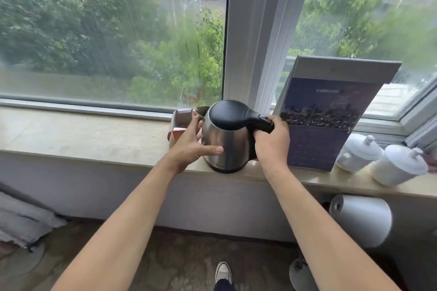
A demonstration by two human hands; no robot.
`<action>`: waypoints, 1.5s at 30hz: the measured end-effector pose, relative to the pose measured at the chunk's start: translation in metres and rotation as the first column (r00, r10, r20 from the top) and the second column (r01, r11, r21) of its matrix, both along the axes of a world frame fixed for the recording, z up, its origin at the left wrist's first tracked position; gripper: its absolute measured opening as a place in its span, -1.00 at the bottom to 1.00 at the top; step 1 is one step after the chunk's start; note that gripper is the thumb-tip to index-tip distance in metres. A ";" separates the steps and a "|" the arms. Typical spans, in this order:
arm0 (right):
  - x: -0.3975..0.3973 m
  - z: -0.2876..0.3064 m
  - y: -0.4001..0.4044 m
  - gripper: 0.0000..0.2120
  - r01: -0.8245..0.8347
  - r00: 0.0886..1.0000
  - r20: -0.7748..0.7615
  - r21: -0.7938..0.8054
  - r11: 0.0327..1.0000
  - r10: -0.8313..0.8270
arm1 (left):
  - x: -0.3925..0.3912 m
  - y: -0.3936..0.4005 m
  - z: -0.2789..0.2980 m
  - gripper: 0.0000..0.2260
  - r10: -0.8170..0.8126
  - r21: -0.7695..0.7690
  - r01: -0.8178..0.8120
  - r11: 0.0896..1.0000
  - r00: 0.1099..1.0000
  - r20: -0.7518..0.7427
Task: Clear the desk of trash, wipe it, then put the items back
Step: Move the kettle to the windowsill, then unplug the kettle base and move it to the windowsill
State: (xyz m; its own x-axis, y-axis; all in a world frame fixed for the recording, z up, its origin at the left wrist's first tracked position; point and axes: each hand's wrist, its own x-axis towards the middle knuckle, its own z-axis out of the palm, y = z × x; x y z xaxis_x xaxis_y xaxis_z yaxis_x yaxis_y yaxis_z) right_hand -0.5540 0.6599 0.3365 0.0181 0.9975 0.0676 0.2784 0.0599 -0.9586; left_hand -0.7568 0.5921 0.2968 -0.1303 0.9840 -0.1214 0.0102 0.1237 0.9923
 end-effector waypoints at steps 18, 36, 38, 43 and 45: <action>0.045 -0.028 -0.048 -0.25 -0.251 0.893 0.446 0.379 0.890 0.062 | 0.039 -0.041 0.025 -0.24 0.339 0.155 -0.308 0.939 0.747 -0.572; 0.334 -0.052 -0.160 -0.31 0.257 0.581 0.740 0.230 0.939 -0.340 | 0.372 -0.074 -0.026 -0.29 -0.076 0.157 0.456 0.876 0.452 -0.889; 0.376 -0.057 -0.168 -0.32 0.345 0.554 0.735 0.225 0.911 -0.392 | 0.419 -0.070 -0.031 -0.30 -0.132 0.147 0.518 0.843 0.464 -0.876; 0.503 -0.075 -0.204 -0.34 0.594 0.463 0.720 0.182 0.784 -0.517 | 0.559 -0.067 -0.041 -0.33 -0.230 0.130 0.691 0.711 0.404 -0.886; 0.554 -0.086 -0.225 -0.34 0.692 0.408 0.723 0.153 0.705 -0.557 | 0.616 -0.069 -0.046 -0.33 -0.265 0.111 0.766 0.633 0.349 -0.899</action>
